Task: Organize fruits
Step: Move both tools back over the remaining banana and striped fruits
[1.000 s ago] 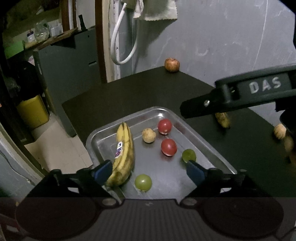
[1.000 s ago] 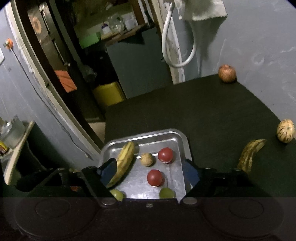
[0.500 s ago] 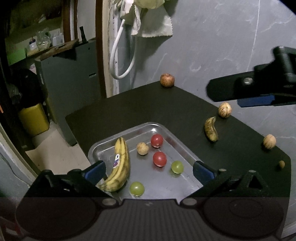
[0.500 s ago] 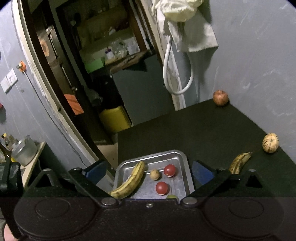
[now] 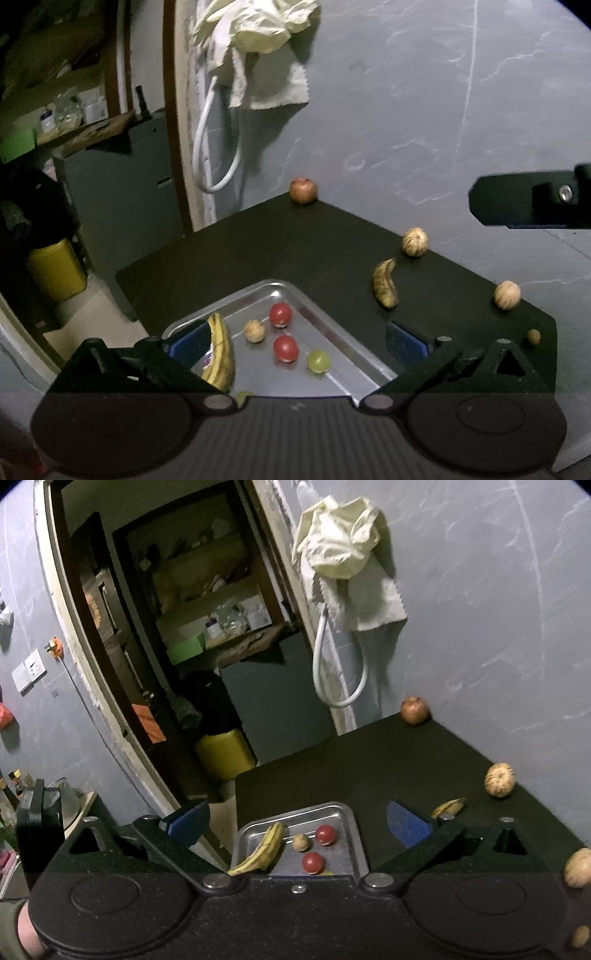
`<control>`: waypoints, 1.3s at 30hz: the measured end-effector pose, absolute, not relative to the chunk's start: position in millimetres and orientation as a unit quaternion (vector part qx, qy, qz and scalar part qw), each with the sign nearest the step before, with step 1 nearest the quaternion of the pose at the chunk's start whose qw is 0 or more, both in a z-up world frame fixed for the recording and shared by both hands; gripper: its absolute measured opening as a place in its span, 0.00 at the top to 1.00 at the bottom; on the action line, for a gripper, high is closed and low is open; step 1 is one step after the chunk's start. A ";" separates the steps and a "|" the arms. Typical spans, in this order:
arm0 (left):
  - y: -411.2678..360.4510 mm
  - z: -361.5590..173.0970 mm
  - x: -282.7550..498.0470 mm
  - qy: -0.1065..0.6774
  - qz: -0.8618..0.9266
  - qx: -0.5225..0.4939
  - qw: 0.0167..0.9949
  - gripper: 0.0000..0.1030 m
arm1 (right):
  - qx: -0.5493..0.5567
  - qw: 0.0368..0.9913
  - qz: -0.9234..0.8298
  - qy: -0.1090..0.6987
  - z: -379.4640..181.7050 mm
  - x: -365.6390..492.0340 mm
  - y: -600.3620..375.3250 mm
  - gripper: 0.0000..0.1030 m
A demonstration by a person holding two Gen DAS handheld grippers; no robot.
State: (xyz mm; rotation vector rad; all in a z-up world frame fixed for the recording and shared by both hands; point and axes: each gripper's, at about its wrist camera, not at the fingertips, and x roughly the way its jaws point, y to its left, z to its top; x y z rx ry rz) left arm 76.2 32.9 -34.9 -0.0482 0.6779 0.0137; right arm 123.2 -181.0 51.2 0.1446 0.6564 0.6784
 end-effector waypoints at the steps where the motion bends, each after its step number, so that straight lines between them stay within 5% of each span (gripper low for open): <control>1: 30.7 -33.5 77.6 0.332 0.003 -0.021 0.943 0.01 | 0.072 0.891 0.322 0.312 52.4 120.7 -186.5 0.01; 39: -41.6 -83.0 162.7 0.401 -0.146 0.055 0.902 0.01 | 0.118 0.918 0.062 0.374 -30.9 95.8 -309.2 0.01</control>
